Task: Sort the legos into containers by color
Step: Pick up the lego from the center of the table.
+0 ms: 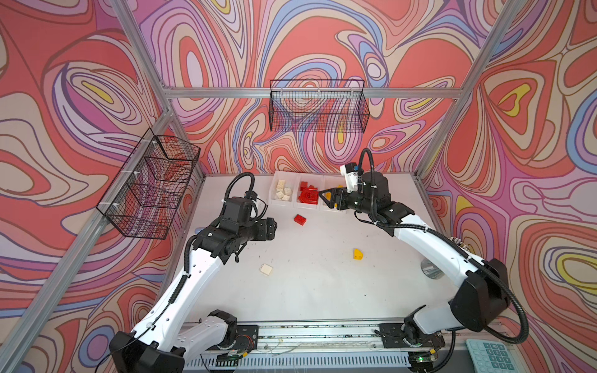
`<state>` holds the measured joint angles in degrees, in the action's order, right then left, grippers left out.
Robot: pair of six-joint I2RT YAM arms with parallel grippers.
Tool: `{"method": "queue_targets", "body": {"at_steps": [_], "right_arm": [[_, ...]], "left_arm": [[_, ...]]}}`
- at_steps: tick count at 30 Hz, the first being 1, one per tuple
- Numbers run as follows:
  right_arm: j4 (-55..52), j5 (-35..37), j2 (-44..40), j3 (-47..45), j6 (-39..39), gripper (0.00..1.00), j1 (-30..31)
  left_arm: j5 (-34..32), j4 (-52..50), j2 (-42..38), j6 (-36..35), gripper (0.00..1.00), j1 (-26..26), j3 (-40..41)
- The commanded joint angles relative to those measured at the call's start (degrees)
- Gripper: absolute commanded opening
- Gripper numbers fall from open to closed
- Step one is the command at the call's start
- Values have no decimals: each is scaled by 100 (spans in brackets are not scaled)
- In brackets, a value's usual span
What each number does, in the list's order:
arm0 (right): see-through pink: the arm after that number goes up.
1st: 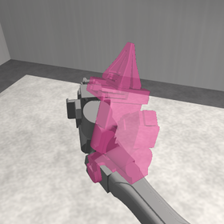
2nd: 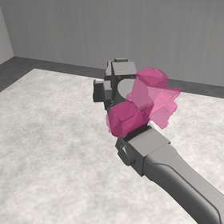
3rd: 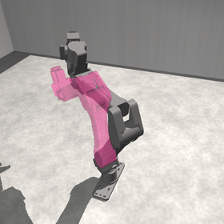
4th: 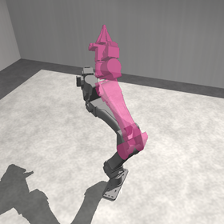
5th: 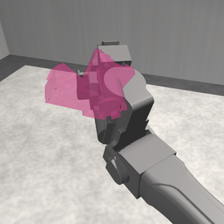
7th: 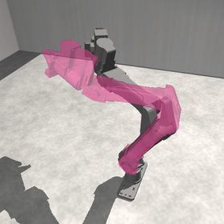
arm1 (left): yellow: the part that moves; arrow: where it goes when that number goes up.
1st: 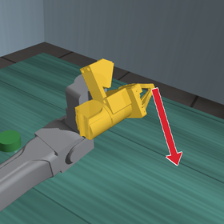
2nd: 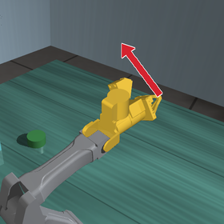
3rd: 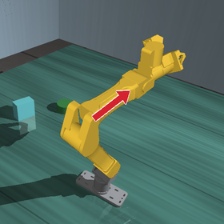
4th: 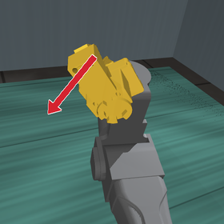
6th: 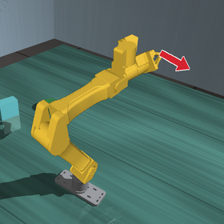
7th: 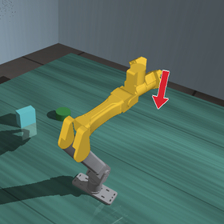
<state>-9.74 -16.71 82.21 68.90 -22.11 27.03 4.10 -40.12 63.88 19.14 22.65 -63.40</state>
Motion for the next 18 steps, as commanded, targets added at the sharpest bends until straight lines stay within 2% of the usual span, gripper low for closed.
{"method": "queue_targets", "body": {"at_steps": [1,5,7,11,15,18], "right_arm": [[-151,267,-501,-665,-195,84,-46],[-107,-212,-995,-1347,-680,84,-597],[82,-674,-1294,-1754,-1042,84,-1159],[368,-895,-1715,-2216,-1522,84,-1887],[1415,-1626,-1626,-2719,-2417,84,-2533],[2632,-2242,-1278,-3148,-3350,81,-3088]], "left_arm": [[-362,-233,337,7,85,652,-264],[-283,170,780,67,84,1235,-224],[-32,695,946,111,84,1385,-29],[302,1737,1424,-41,82,1790,189],[362,2317,2263,-778,80,2345,-121],[887,2658,2864,-1223,77,2467,-388]]}}
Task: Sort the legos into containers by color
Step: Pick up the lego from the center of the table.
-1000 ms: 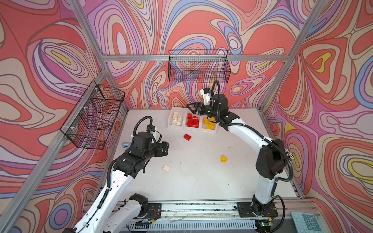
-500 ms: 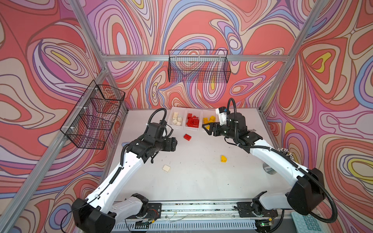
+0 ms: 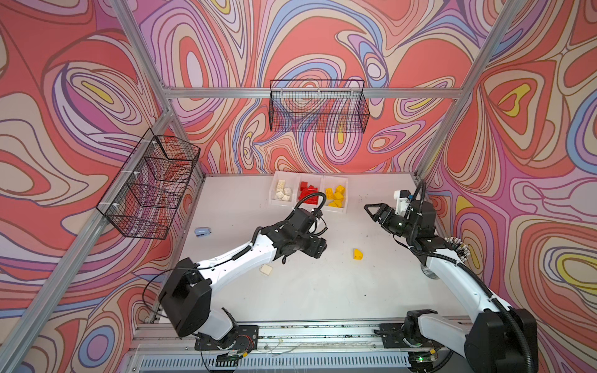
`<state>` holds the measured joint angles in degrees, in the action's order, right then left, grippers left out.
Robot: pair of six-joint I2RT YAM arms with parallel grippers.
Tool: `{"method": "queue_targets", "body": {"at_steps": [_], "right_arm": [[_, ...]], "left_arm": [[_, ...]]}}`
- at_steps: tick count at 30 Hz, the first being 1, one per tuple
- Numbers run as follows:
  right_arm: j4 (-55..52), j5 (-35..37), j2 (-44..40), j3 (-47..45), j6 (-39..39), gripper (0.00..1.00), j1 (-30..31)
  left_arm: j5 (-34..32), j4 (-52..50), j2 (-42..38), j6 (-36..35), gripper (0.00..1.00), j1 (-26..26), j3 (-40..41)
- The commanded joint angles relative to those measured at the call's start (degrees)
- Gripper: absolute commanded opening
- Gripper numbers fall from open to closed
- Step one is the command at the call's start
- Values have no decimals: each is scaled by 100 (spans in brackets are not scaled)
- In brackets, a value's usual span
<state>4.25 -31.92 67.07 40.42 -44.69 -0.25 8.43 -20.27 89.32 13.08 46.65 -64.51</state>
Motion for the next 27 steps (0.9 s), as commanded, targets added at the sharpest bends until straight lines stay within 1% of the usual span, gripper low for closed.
{"method": "queue_targets", "body": {"at_steps": [1,3,7,8,12,15,18,20,21,23,25,27], "right_arm": [[1475,-800,343,-369,-1243,81,-476],[1494,-758,472,-336,-1195,81,-610],[1520,-683,685,-297,-1069,81,-784],[1536,-684,722,-293,-1068,81,-816],[1600,-700,865,-271,-1033,82,-973],[1658,-658,877,-303,-1050,82,-1097],[1818,-624,890,-454,-1190,82,-1334],[2040,-586,918,-627,-1367,81,-1473],[2166,-555,932,-731,-1461,81,-1516],[2165,-457,923,-816,-1449,81,-1537],[2095,-332,844,-855,-1386,81,-1549],[1977,-222,752,-857,-1293,81,-1555]], "left_arm": [[647,770,515,-727,76,70,-379],[940,793,898,-955,74,98,-668],[1423,551,1744,-1388,71,163,-1530],[1491,323,1911,-1484,71,188,-1703],[1535,-218,2602,-1909,72,327,-2591],[1533,-531,3038,-1907,72,411,-3070],[1095,-540,3292,-1619,72,556,-3258],[636,-717,3475,-1186,67,649,-3498],[433,-882,3568,-940,63,692,-3655],[19,-1103,3692,-437,58,809,-3845],[-460,-1275,3739,14,58,997,-3956],[-920,-1548,3834,568,60,1177,-4145]]}}
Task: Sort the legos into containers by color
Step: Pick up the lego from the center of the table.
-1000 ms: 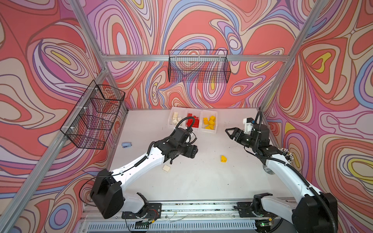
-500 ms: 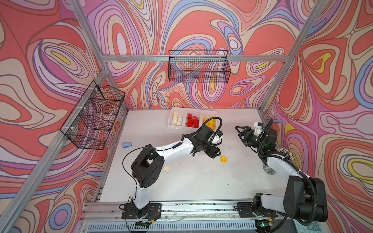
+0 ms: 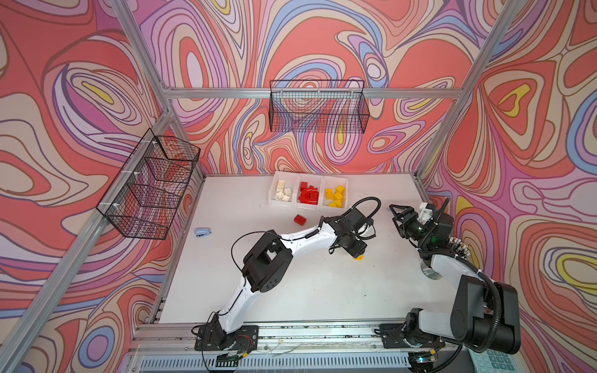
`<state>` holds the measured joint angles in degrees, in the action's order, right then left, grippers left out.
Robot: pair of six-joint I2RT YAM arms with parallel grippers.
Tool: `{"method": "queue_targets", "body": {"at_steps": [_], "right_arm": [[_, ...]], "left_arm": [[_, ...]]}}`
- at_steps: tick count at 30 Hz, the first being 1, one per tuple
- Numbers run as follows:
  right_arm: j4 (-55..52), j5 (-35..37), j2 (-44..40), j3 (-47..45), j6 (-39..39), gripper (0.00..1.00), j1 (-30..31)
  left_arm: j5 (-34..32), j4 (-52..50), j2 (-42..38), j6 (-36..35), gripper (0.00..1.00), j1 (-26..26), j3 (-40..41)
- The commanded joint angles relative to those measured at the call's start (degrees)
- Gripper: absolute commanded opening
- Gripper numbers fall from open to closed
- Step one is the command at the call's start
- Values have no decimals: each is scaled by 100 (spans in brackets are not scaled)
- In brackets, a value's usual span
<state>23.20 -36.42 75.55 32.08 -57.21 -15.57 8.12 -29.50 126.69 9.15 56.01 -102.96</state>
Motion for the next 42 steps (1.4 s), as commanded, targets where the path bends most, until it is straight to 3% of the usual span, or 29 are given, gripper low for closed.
{"method": "queue_targets", "body": {"at_steps": [1,5,15,30,36,42], "right_arm": [[50,264,-123,-34,-14,81,-23],[27,309,-187,-78,42,81,-25],[0,258,-277,-166,103,81,-24],[106,172,-254,-219,52,81,-17],[114,173,-269,-217,52,81,-16],[119,187,-296,-227,60,81,-22]], "left_arm": [[-1030,-768,174,1198,60,297,-437],[-1305,-1567,624,1929,60,423,-1199],[-1780,-1902,914,2498,59,578,-1459],[-1699,-1771,1228,2611,57,560,-1772],[-1617,-1835,1328,2604,48,499,-1829],[-1533,-1850,1341,2639,48,499,-1802]]}}
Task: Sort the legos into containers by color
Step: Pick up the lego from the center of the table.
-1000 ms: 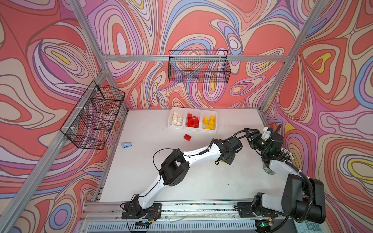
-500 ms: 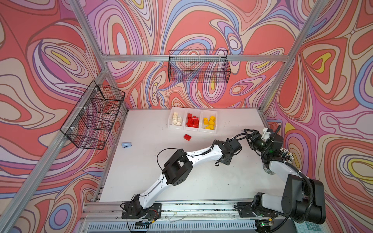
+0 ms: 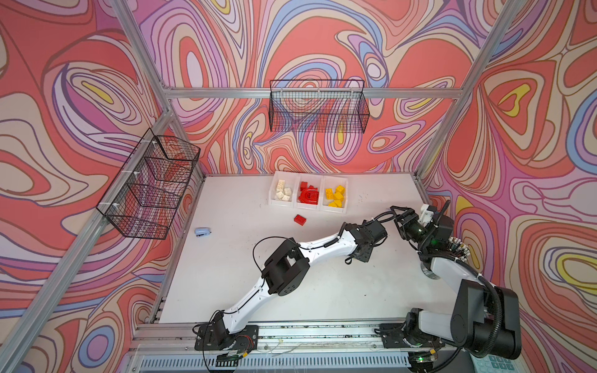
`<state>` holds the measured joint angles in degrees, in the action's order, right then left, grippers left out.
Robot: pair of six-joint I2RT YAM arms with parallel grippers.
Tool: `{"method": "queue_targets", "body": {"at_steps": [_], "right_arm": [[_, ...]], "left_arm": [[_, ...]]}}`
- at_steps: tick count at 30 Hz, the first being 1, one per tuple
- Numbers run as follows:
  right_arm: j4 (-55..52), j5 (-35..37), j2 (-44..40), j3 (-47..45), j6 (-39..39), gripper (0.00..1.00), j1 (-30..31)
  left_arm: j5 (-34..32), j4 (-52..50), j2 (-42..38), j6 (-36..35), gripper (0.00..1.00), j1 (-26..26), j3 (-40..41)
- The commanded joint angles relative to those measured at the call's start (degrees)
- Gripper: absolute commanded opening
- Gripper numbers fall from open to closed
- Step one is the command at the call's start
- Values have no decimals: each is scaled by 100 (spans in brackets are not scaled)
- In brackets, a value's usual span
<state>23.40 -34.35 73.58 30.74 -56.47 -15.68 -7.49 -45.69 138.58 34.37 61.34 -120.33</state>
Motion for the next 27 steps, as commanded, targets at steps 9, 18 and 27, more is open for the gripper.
{"method": "queue_targets", "body": {"at_steps": [9,18,27], "right_arm": [[112,-2,-90,-99,4,81,-5],[126,-4,-92,-113,4,81,-5],[139,-19,-127,-145,0,81,-5]], "left_arm": [[112,-86,182,156,39,-35,31],[182,-134,121,130,26,-51,10],[229,-221,-449,-82,25,-324,28]]}}
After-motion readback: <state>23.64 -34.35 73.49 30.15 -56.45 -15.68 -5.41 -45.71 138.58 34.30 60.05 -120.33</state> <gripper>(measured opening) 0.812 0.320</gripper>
